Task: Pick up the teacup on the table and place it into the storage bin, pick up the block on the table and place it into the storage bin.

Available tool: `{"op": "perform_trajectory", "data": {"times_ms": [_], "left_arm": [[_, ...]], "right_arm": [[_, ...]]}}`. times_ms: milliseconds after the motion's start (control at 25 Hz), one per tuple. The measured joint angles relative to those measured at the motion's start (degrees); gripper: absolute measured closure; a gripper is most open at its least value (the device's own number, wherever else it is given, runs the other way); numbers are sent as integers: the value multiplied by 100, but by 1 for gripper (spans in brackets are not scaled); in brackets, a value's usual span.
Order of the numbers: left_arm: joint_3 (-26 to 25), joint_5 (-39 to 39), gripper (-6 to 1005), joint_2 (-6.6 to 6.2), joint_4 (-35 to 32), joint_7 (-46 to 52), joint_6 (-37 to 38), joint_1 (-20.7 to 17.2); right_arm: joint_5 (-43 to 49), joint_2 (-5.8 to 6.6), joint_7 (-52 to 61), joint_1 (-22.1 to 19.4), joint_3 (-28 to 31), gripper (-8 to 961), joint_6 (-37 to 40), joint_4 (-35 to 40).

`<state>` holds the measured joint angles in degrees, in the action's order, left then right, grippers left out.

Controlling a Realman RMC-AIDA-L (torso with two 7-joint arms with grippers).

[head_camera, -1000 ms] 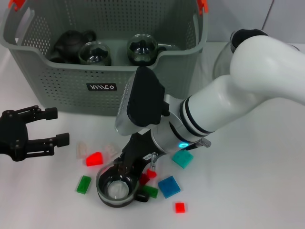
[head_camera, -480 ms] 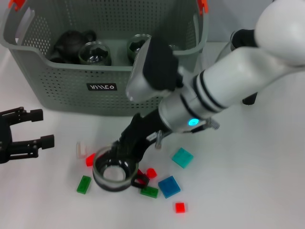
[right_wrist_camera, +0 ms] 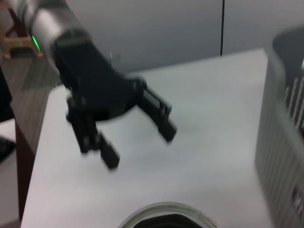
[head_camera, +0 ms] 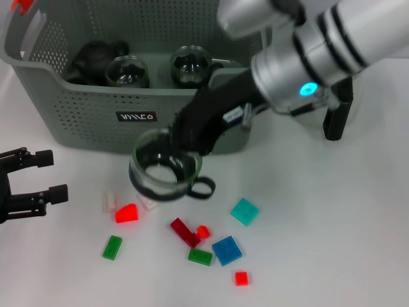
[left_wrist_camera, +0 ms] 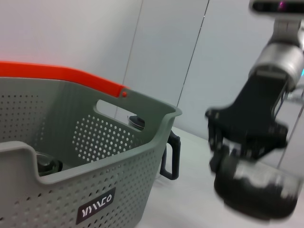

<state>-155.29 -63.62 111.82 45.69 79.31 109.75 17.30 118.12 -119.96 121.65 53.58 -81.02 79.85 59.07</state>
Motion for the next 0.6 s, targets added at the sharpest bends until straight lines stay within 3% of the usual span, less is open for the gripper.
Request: {"op": "perform_trajectory", "data": {"times_ms": [240,360,600], "left_arm": [[115,4,138,64,-4,-35,3,57],[205,6,138,82,-7,-36,3,92],[348,8,138,112,-8,-7,4,138]], "right_arm": [[118,56,319,194,969,877,425,762],[639,127,662,614,1616,877,476,954],[1396,233,1037,1177,2027,876,543,957]]}}
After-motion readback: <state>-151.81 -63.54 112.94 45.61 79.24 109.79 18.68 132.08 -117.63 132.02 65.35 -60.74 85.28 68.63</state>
